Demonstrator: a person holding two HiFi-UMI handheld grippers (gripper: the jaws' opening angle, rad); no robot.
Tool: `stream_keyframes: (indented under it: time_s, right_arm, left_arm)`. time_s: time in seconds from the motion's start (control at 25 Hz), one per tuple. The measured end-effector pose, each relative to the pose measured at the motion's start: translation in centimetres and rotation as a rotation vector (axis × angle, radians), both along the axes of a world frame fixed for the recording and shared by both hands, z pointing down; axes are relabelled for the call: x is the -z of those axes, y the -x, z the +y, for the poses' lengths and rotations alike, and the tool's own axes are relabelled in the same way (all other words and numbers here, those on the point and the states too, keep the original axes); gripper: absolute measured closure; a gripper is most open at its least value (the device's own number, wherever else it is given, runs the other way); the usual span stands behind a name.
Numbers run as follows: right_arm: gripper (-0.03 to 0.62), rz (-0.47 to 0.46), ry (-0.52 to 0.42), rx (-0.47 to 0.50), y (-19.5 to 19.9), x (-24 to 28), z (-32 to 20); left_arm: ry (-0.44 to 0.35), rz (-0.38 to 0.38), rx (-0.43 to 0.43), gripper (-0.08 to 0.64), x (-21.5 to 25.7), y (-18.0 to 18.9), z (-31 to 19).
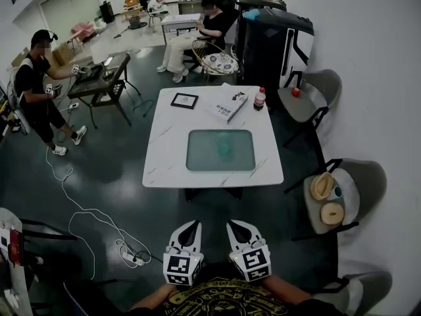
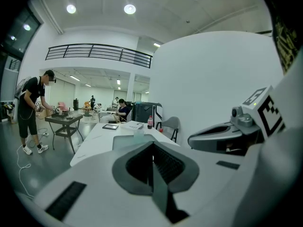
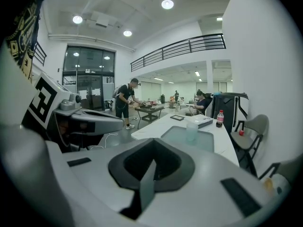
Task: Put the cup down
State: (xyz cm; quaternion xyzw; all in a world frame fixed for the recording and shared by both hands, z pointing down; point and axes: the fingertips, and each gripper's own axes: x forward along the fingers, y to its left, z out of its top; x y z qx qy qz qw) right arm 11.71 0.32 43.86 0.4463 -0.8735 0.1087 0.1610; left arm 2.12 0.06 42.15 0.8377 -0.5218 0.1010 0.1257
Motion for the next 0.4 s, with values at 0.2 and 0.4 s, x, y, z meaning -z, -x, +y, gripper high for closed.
stream_keyframes:
  time_s: [0.2,0.4]
  right_arm:
    - [0.587,0.003,-0.007,0.011,0.16,0.28,-0.32]
    - [0.586,0.008,-0.007,0.024,0.38,0.40,-0.42]
  left_arm:
    - [-0.002,-0.001,0.013,0.549,0.19,0.32,-0.09]
    - [-0.001,0.002,0.024,0.549,0.34,0.61,-0.11]
